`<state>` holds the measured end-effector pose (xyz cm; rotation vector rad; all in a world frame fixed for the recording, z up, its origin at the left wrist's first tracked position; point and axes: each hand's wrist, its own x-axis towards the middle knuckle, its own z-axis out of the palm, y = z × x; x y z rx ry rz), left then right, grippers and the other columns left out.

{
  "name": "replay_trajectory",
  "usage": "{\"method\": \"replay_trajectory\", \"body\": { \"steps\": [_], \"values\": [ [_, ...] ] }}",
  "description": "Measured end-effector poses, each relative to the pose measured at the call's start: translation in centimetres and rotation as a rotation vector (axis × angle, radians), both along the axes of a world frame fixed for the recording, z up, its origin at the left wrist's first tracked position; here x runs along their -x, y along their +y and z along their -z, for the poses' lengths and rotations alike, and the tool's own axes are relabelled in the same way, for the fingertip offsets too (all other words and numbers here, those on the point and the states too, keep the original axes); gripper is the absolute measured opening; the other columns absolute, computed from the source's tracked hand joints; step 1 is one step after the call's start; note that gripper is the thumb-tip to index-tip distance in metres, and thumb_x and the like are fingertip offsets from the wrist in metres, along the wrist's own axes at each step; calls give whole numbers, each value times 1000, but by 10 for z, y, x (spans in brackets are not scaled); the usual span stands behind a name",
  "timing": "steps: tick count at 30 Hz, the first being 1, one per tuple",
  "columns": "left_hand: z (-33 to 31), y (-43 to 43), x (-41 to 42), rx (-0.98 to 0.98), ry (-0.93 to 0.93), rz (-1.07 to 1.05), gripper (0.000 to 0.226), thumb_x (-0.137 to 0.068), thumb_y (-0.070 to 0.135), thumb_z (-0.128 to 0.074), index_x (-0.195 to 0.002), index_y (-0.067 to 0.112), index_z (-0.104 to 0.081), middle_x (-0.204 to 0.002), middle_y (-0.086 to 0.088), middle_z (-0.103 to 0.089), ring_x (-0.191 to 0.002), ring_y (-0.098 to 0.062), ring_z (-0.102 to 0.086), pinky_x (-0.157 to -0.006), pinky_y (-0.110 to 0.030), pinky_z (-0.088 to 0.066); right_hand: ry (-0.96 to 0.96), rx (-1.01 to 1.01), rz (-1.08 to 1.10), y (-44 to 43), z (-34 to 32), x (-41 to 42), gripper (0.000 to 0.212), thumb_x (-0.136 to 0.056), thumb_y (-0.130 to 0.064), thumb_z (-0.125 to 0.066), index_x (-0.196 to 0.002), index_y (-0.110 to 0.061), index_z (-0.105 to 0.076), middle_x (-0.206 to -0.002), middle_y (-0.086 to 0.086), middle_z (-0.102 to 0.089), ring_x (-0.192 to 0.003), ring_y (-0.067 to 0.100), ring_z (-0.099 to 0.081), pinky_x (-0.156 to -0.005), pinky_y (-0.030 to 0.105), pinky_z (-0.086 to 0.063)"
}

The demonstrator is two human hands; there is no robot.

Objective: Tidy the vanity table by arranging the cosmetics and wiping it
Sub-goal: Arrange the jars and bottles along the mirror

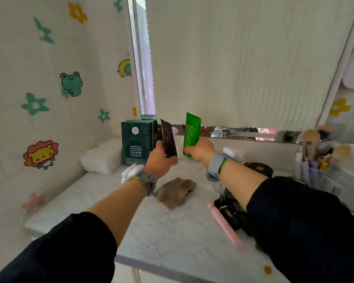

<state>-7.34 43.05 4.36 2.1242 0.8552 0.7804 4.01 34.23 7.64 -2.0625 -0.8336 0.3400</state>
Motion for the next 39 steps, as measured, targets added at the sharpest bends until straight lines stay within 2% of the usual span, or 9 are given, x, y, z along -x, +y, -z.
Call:
{"method": "replay_trajectory", "body": {
  "steps": [5, 7, 9, 11, 16, 25, 29, 33, 39],
  "values": [
    [13, 5, -25, -19, 47, -35, 51, -79, 15, -71, -120, 5, -42, -110, -17, -64, -98, -37, -63, -84, -46, -51, 74, 109, 33, 21, 11, -9, 16, -88, -23, -63, -91, -8, -58, -83, 9, -59, -76, 28, -56, -65, 31, -42],
    [18, 5, -33, -22, 87, -76, 51, -81, 14, -69, -121, 2, -42, -114, -20, -62, -103, -38, -61, -87, -47, -50, 69, 159, 59, 30, 17, -10, 14, -91, -21, -60, -97, -9, -60, -92, 11, -59, -87, 30, -61, -71, 32, -46],
    [26, 7, -43, -30, 123, -113, 49, -82, 15, -68, -120, 1, -41, -116, -22, -61, -106, -40, -59, -88, -47, -48, 60, 198, 118, 42, 25, -11, 24, -93, -20, -58, -110, -5, -62, -106, 14, -63, -104, 31, -62, -80, 32, -49],
    [32, 6, -46, -42, 160, -146, 48, -83, 18, -66, -120, 2, -41, -117, -22, -60, -108, -39, -58, -86, -44, -47, 71, 208, 168, 48, 35, -8, 30, -92, -21, -59, -117, -3, -61, -118, 14, -64, -109, 30, -61, -83, 31, -48],
    [38, 8, -54, -86, 235, -216, 53, -87, 16, -62, -131, 4, -35, -132, -18, -45, -115, -37, -53, -89, -43, -43, 154, 176, 291, 62, 48, -6, 49, -94, -22, -57, -136, -3, -40, -142, 18, -41, -129, 34, -43, -107, 38, -37],
    [42, 12, -59, -104, 184, -252, 28, -94, 13, -46, -122, 8, -49, -130, -16, -48, -110, -37, -54, -88, -42, -44, 153, 110, 396, 75, 58, -5, 42, -97, -22, -50, -133, -4, -37, -142, 19, -32, -128, 38, -39, -108, 42, -32],
    [51, 17, -57, -191, 183, -137, 32, -90, 5, -50, -122, 6, -49, -121, -16, -54, -108, -35, -54, -89, -42, -47, 166, 81, 401, 78, 62, -3, 42, -97, -29, -49, -131, -7, -37, -139, 18, -32, -126, 40, -39, -108, 47, -34],
    [54, 16, -55, -164, 195, -128, 36, -91, 8, -49, -127, 10, -46, -113, -16, -61, -103, -36, -59, -86, -41, -49, 179, 28, 397, 78, 65, 0, 43, -96, -31, -51, -131, -8, -38, -138, 19, -32, -123, 41, -41, -106, 48, -36],
    [48, 20, -59, -41, 193, -153, 42, -95, 17, -48, -137, 19, -47, -125, -22, -58, -112, -38, -56, -93, -42, -48, 208, 7, 386, 78, 65, 1, 40, -97, -30, -50, -130, -9, -39, -137, 19, -33, -122, 42, -42, -105, 49, -38]
  ]
}}
